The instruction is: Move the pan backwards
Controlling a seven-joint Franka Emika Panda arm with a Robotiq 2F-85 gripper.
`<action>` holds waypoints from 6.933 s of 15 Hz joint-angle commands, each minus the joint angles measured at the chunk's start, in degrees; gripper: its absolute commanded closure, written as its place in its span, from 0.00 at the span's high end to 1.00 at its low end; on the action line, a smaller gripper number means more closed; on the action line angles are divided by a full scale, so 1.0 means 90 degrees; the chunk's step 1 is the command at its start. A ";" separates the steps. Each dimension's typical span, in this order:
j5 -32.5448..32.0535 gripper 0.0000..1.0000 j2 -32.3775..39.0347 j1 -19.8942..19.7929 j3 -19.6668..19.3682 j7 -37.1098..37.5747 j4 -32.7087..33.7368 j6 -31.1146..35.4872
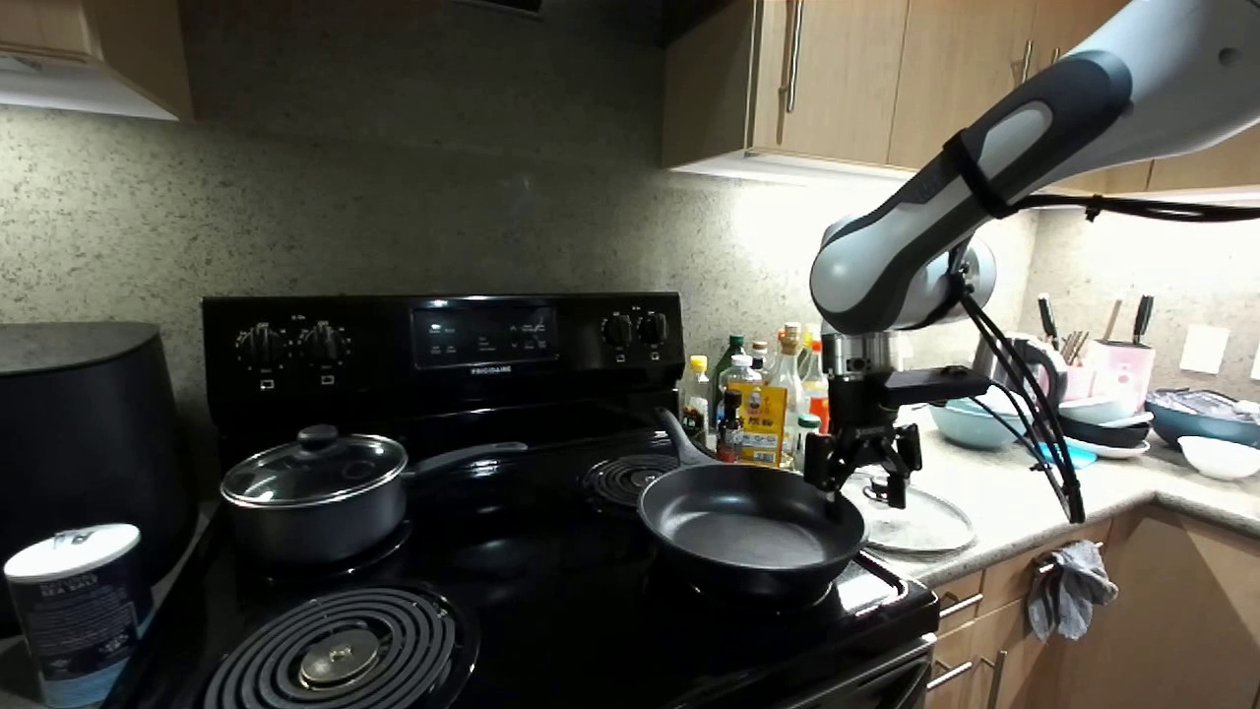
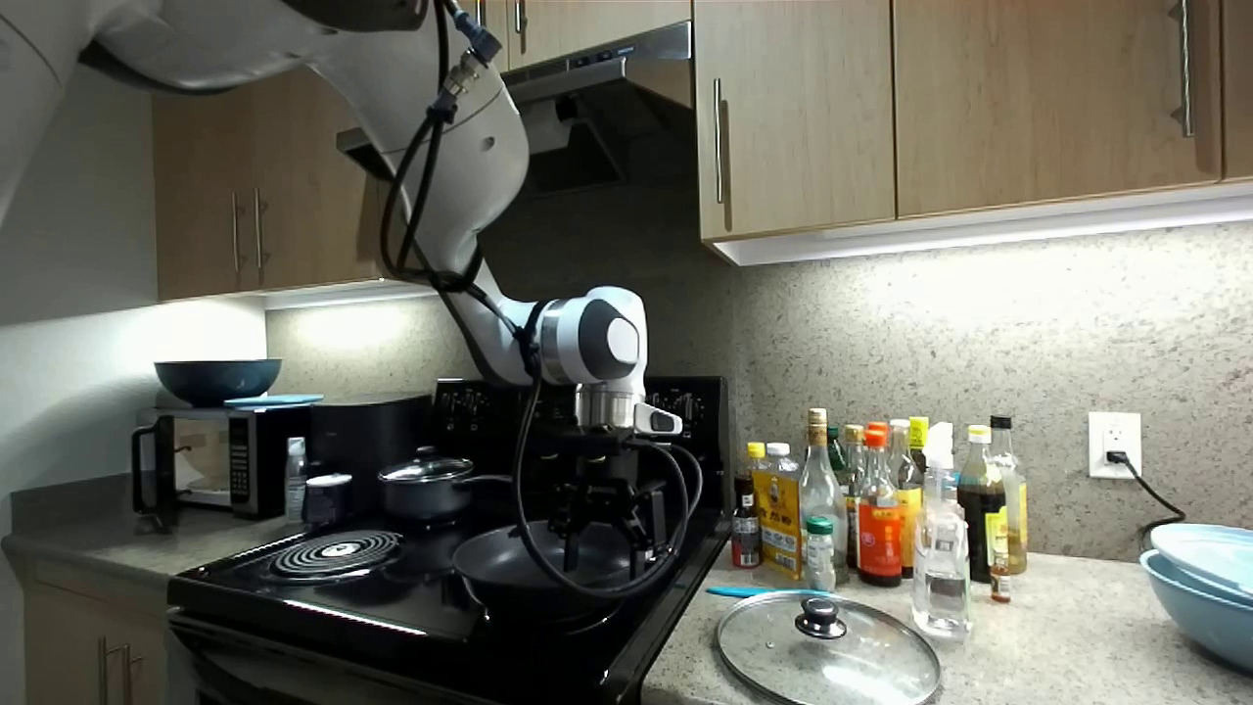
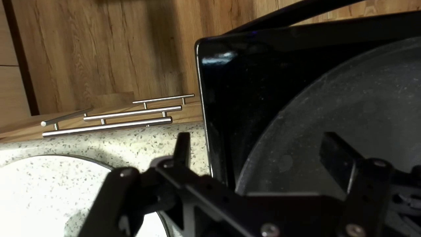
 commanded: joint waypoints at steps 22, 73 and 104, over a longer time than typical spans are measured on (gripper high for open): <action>-0.0126 0.39 0.1447 -0.0025 -0.0218 0.0371 0.1633 -0.0170; -0.1905 0.03 0.3577 0.0675 0.0293 -0.2468 0.5716 -0.2139; -0.1757 0.83 0.4031 0.0598 0.0198 -0.1790 0.6728 -0.2456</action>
